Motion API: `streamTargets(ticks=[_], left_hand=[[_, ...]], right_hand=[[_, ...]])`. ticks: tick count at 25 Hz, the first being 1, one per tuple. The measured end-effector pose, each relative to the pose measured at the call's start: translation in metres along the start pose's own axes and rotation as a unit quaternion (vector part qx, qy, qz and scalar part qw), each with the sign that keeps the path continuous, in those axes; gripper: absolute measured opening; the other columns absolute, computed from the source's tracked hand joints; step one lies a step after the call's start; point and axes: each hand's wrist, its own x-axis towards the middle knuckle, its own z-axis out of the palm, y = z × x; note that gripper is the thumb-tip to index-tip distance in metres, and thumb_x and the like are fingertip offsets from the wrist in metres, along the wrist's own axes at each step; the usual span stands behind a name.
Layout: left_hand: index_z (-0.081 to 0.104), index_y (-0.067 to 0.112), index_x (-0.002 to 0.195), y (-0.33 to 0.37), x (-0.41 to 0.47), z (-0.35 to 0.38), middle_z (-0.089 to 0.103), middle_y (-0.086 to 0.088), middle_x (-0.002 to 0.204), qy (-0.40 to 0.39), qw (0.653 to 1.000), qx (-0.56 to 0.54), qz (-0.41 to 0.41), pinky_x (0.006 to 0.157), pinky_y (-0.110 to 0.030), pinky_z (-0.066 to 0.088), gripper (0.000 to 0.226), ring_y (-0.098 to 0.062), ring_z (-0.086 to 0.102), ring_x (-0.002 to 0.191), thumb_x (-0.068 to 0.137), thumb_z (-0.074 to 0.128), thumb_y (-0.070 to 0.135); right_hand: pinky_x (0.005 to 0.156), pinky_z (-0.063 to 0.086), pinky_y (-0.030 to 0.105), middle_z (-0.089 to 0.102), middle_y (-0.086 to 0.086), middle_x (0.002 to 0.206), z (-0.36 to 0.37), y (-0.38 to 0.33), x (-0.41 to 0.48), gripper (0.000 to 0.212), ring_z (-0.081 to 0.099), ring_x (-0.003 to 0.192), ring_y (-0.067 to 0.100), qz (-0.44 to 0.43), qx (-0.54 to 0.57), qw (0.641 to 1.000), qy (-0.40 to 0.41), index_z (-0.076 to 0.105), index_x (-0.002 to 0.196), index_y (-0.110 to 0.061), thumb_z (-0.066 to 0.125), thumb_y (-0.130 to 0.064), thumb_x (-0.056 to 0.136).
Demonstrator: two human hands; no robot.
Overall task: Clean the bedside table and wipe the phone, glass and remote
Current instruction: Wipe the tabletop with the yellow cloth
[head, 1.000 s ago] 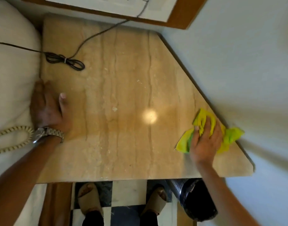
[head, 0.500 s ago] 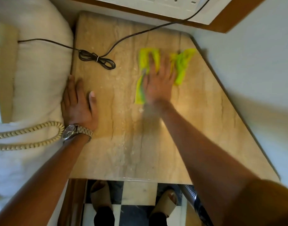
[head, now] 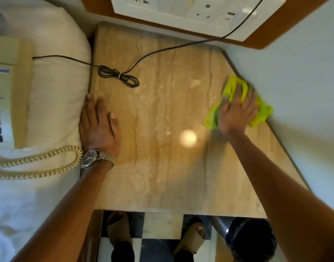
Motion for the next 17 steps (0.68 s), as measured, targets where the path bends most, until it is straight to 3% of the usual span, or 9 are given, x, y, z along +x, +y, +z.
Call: streamTargets(ticks=[5, 8, 13, 15, 17], left_hand=[[0.033, 0.018, 0.156, -0.001, 0.002, 0.003, 0.03, -0.01, 0.165, -0.004, 1.0, -0.006, 0.008, 0.114, -0.047, 0.035, 0.053, -0.032, 0.037, 0.145, 0.109, 0.026, 0.041], [0.035, 0.015, 0.155, -0.007, 0.003, 0.002, 0.031, -0.011, 0.164, -0.003, 0.998, -0.057, 0.004, 0.118, -0.045, 0.032, 0.054, -0.03, 0.036, 0.146, 0.109, 0.021, 0.04], [0.038, 0.008, 0.154, 0.002, 0.003, -0.011, 0.032, -0.015, 0.163, 0.001, 0.995, -0.097, -0.014, 0.118, -0.045, 0.032, 0.052, -0.032, 0.037, 0.147, 0.108, 0.029, 0.033], [0.035, 0.009, 0.155, 0.005, -0.001, -0.011, 0.033, -0.015, 0.163, 0.006, 0.996, -0.089, -0.013, 0.119, -0.043, 0.031, 0.054, -0.031, 0.037, 0.147, 0.109, 0.028, 0.034], [0.032, 0.011, 0.157, 0.004, -0.001, -0.009, 0.034, -0.014, 0.163, 0.007, 0.997, -0.073, -0.011, 0.119, -0.041, 0.029, 0.055, -0.031, 0.037, 0.146, 0.109, 0.027, 0.037]], right_hand=[[0.126, 0.01, 0.054, 0.026, 0.011, 0.167, 0.025, -0.133, -0.006, 0.06, 0.021, 0.155, 0.035, -0.184, 0.005, 0.983, -0.007, 0.033, 0.158, -0.027, 0.03, -0.045, 0.101], [0.125, 0.013, 0.054, 0.027, 0.01, 0.167, 0.027, -0.139, -0.082, 0.057, 0.021, 0.155, 0.033, -0.308, 0.04, 0.95, -0.015, 0.038, 0.156, -0.029, 0.042, -0.041, 0.101], [0.124, 0.019, 0.056, 0.012, 0.005, 0.171, 0.014, 0.008, -0.244, 0.058, 0.011, 0.158, 0.029, -0.342, 0.02, 0.933, -0.108, 0.026, 0.159, -0.036, 0.042, -0.043, 0.104], [0.123, 0.018, 0.059, 0.01, 0.005, 0.171, 0.006, 0.098, -0.266, 0.061, 0.01, 0.158, 0.031, -0.298, -0.007, 0.947, -0.123, 0.018, 0.161, -0.037, 0.037, -0.047, 0.104], [0.124, 0.016, 0.059, 0.016, 0.009, 0.169, -0.008, 0.177, -0.251, 0.058, 0.015, 0.156, 0.034, -0.189, -0.03, 0.975, -0.114, 0.018, 0.161, -0.035, 0.029, -0.049, 0.106]])
